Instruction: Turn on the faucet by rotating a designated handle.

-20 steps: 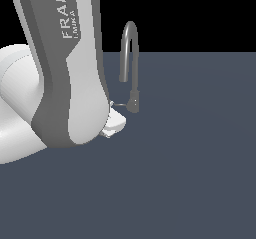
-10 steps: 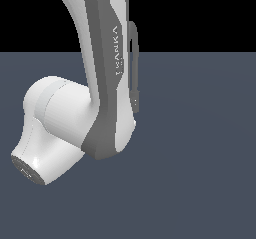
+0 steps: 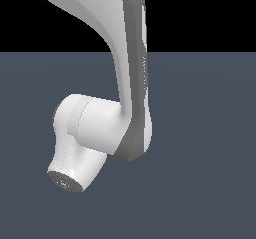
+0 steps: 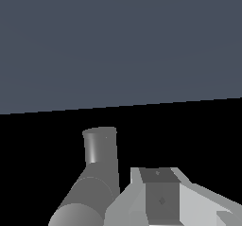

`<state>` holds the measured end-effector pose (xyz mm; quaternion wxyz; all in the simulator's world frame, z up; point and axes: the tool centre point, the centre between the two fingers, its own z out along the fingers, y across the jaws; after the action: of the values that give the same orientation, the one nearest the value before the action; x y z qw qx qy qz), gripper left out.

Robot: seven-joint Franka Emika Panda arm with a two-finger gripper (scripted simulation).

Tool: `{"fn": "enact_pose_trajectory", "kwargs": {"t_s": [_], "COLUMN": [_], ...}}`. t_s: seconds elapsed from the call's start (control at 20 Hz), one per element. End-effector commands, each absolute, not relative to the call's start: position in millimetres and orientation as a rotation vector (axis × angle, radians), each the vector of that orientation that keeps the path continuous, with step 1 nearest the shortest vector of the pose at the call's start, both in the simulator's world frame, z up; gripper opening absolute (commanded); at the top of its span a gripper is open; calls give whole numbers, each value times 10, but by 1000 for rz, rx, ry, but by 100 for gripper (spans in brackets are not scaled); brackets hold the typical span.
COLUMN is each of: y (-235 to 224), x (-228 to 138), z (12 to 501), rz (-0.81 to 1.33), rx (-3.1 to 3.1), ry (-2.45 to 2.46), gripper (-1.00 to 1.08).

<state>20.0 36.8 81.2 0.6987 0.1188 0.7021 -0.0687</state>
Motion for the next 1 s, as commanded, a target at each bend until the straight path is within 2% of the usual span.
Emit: {"fn": "enact_pose_trajectory", "kwargs": {"t_s": [0.0, 0.95], "y": [342, 322], "x": [239, 319], "z": [769, 784], "rz": [-155, -160], "rx": [224, 157], "ry": [1565, 1565], "gripper": [-100, -100]}}
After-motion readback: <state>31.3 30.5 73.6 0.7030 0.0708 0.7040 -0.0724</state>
